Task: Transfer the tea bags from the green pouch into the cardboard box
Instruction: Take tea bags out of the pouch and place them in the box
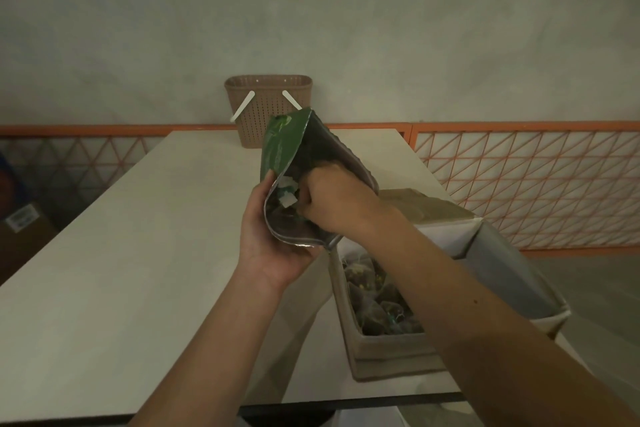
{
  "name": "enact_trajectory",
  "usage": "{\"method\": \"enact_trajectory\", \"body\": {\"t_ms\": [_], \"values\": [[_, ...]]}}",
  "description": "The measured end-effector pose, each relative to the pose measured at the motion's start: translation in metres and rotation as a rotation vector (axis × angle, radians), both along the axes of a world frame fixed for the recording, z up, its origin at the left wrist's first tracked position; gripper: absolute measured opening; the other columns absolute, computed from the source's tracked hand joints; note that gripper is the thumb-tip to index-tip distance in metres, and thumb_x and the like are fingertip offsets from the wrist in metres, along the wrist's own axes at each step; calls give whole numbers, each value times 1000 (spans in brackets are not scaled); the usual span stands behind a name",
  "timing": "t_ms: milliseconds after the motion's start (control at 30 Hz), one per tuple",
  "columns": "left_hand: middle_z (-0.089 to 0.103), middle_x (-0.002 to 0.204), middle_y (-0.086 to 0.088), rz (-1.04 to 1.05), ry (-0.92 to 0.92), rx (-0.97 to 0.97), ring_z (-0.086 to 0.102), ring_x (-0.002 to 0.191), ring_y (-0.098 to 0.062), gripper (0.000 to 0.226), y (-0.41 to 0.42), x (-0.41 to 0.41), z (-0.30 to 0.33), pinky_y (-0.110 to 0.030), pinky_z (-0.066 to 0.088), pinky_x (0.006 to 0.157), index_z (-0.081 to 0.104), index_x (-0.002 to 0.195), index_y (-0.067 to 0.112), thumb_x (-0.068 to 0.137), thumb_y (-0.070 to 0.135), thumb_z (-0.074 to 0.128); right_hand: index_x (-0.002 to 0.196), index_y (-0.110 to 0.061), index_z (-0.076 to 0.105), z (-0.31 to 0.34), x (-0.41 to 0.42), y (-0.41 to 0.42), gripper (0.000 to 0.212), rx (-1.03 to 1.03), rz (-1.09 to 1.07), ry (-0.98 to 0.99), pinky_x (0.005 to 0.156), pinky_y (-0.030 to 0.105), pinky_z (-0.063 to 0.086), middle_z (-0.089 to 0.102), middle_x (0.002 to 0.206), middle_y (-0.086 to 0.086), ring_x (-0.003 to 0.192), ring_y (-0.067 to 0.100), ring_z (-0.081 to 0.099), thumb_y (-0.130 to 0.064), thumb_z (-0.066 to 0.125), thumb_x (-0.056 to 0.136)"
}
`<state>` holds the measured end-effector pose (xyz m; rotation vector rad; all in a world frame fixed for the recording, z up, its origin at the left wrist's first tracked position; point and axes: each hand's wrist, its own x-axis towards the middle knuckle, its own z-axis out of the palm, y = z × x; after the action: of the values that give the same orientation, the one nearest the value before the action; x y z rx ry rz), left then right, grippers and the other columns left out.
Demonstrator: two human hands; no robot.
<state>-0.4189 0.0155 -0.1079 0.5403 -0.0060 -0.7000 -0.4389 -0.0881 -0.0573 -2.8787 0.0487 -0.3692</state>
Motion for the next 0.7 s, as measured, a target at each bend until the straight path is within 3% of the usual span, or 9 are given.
{"method": "enact_trajectory", "body": {"t_ms": [100,233,333,400,500,533,633,700], "values": [[76,104,-12,-28,-15,1,76,80,-30,50,0,-1,0,-37,62,66,82,97,11,92,53,57,88,-15,66,9,-19,-2,4,95,50,40,72,22,47,66,94,2,84,15,61,-18,67,86],[76,98,-13,-51,-39,0,76,77,-29,56,-1,-2,0,-36,62,63,82,90,8,94,54,51,70,-23,53,16,-49,-7,26,219,70,-41,54,14,34,60,74,-10,64,0,53,-24,77,79],[74,107,-14,-66,-41,-4,75,84,-30,53,0,0,1,-35,61,65,76,106,9,96,54,49,73,-24,54,17,-69,-14,24,336,47,-178,54,18,46,61,72,-10,65,1,58,-24,77,79],[70,120,-15,-70,-51,-5,71,98,-31,55,0,0,2,-38,62,75,72,117,11,96,56,49,76,-24,57,17,-82,-21,20,449,56,-285,61,21,55,65,74,-8,68,4,63,-19,76,81],[57,145,-15,-71,-54,-10,59,125,-32,61,-2,1,0,-41,54,99,62,136,13,95,57,51,89,-20,60,17,-98,-34,17,653,43,-373,65,18,54,70,76,-4,70,4,65,-15,74,83],[56,145,-15,-76,-56,-27,58,127,-32,61,-2,1,-1,-39,53,99,62,135,13,93,55,53,94,-20,59,16,-102,-40,20,706,27,-375,64,17,53,71,76,-4,69,5,65,-15,74,83],[70,122,-16,-50,-81,-69,71,102,-35,48,-3,2,-4,-40,61,83,80,102,10,82,49,61,105,-23,58,7,-108,-60,29,759,-37,-334,63,18,50,70,77,0,67,9,64,-15,75,82],[73,116,-15,-32,-95,-83,74,96,-35,46,-2,0,-5,-42,61,82,82,95,10,78,49,64,101,-26,62,-5,-110,-71,24,719,-104,-270,60,15,45,67,79,0,66,6,59,-18,74,83]]}}
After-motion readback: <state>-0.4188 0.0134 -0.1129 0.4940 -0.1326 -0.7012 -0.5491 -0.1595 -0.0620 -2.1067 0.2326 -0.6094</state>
